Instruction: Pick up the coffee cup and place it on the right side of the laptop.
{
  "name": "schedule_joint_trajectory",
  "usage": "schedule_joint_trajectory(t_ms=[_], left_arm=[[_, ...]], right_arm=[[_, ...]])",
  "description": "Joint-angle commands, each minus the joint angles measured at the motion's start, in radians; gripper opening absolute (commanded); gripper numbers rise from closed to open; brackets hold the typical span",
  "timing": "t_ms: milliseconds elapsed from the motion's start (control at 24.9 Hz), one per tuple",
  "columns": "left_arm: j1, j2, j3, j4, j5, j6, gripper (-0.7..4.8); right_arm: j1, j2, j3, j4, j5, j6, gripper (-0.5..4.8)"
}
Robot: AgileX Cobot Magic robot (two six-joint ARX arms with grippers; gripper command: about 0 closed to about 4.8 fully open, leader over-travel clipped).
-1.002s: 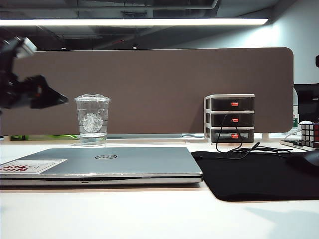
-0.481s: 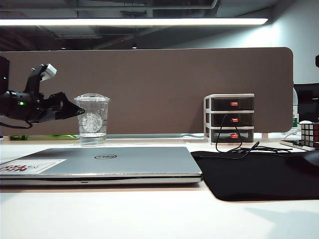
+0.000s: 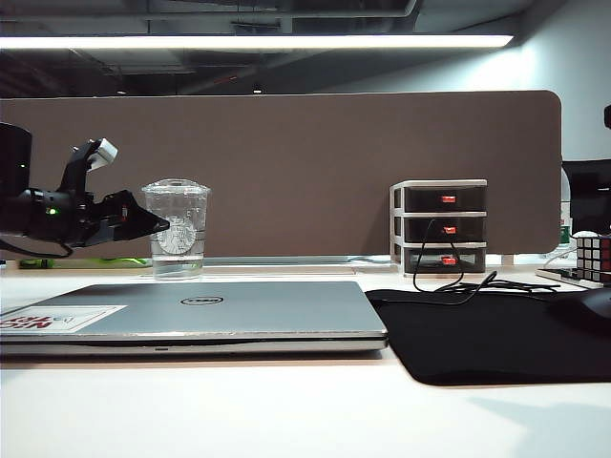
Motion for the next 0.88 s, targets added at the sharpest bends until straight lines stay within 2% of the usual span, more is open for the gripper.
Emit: schedule_joint_trajectory(t_ms=[40, 441, 882], left_arm=[[-0.003, 0.013, 0.039, -0.013, 0.007, -0.003, 4.79], [-0.064, 0.064, 0.141, -0.035, -0.027, 0.004, 4.79], [-0.08, 0.136, 0.24, -0.064, -0.031, -0.003, 4.79]], right_arm=[[0.0, -0.001, -0.006, 0.013, -0.002, -0.003, -0.01], [0.001, -0.001, -0.006, 0.013, -0.002, -0.004, -0.01], [0.002, -0.001, -0.006, 0.013, -0.002, -0.004, -0.01]])
